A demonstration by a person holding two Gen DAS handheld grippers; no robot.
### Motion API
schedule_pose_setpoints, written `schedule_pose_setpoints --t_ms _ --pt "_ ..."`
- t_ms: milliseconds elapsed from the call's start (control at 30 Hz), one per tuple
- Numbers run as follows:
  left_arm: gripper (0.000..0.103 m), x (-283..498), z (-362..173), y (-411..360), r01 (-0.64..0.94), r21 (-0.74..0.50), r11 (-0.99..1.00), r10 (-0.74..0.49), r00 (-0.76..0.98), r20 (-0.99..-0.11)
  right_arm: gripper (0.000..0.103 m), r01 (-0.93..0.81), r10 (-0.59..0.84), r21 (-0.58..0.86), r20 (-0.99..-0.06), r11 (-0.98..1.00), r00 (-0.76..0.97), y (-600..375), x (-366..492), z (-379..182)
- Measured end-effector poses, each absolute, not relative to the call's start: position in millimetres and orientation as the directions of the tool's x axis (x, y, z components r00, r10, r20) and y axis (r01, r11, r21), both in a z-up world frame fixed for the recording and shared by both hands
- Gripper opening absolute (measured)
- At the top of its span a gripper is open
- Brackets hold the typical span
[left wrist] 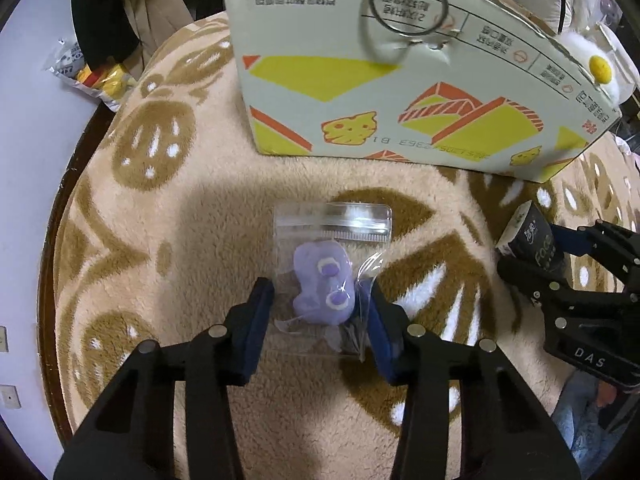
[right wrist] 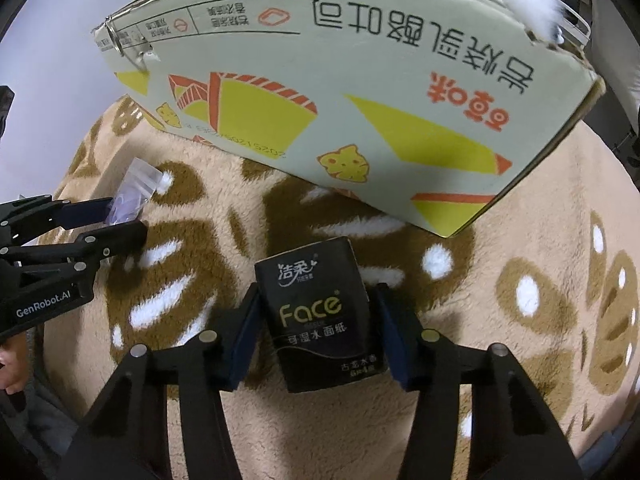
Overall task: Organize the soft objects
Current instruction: 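Close left gripper on bagged purple toy while right gripper grasps black tissue pack, then lift bagged toy with left tool while right tool carries tissue pack over box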
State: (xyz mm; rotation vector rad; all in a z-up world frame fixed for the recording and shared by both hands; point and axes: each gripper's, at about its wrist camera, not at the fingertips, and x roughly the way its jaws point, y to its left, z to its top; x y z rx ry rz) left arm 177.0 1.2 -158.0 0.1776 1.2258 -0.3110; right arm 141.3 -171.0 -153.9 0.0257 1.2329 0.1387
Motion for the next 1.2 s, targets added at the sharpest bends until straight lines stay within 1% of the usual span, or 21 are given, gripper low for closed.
schedule_pose_setpoints --t_ms 233,333,633,933,1033,1200 --pt "0.044 176 -155 -1 0.344 -0.013 0.939 -0.131 0.323 -0.937 0.056 -0.094 0.125 0.1 -0.935 0.991 0.332 -173 134 -151" --pt "0.043 155 -144 -10 0.356 -0.01 0.934 -0.138 0.336 -0.932 0.056 -0.093 0.141 0.116 -0.929 0.989 0.342 -176 133 -143" --pt "0.043 137 -123 -12 0.369 0.012 0.93 -0.147 0.399 -0.905 0.056 -0.072 0.149 0.13 -0.885 0.989 0.44 -189 120 -109" --pt "0.043 118 -76 -9 0.383 -0.009 0.924 -0.211 0.488 -0.847 0.056 -0.037 0.158 0.166 -0.805 0.985 0.572 -210 103 -63" --pt "0.043 114 -60 -9 0.367 -0.007 0.93 -0.216 0.533 -0.818 0.056 -0.033 0.15 0.167 -0.756 0.985 0.637 -214 95 -43" --pt "0.043 113 -40 -6 0.355 0.007 0.935 -0.227 0.611 -0.759 0.056 -0.032 0.119 0.14 -0.678 0.99 0.725 -213 87 -25"
